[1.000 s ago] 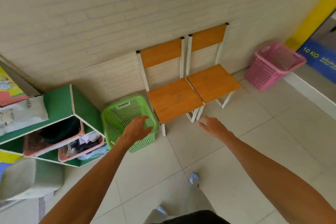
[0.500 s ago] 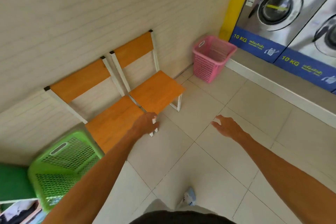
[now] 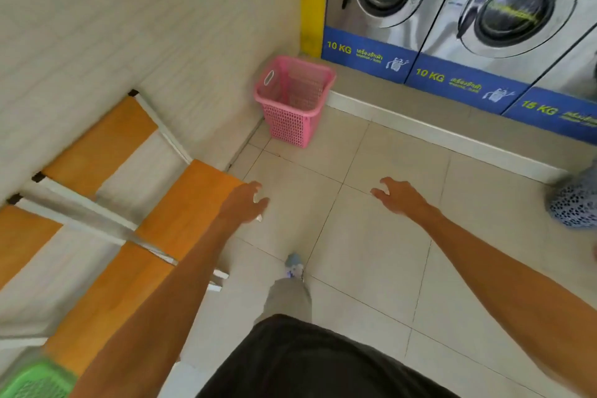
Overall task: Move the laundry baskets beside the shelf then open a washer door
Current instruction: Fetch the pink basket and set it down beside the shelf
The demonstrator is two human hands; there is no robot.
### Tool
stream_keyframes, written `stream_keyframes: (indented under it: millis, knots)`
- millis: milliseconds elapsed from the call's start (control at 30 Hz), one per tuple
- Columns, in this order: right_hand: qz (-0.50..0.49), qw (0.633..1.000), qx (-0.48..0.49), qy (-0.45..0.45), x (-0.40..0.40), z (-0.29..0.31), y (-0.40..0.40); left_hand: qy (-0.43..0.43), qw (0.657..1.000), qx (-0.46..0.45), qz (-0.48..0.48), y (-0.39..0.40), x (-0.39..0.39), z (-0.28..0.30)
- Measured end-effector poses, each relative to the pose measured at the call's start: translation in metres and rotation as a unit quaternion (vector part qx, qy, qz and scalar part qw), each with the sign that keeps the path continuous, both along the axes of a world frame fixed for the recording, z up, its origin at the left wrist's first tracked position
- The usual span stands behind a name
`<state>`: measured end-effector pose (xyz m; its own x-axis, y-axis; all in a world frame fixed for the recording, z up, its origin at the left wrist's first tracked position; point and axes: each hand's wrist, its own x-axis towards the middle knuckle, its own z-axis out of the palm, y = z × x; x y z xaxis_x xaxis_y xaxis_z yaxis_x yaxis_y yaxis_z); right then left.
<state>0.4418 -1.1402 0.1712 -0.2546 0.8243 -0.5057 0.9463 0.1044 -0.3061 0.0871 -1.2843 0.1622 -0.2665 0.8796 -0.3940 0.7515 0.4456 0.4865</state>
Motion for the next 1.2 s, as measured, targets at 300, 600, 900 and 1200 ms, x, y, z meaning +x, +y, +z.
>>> stream_keyframes:
  millis: [300,600,900,1200]
  knots:
    - [-0.049,0.999,0.0,0.008,-0.025,0.002,0.171,0.026,0.998,-0.011,-0.049,0.21,-0.041,0.008]
    - [-0.045,0.999,-0.027,-0.011,-0.018,-0.017,0.355,0.001,1.0,-0.002,0.005,0.375,-0.035,-0.009]
    - [0.051,0.998,-0.04,-0.023,-0.03,-0.021,0.562,-0.047,0.987,-0.001,0.154,0.493,0.002,-0.021]
    - [0.158,0.985,-0.062,-0.015,-0.121,-0.042,0.701,-0.05,0.963,-0.032,0.264,0.577,-0.023,-0.041]
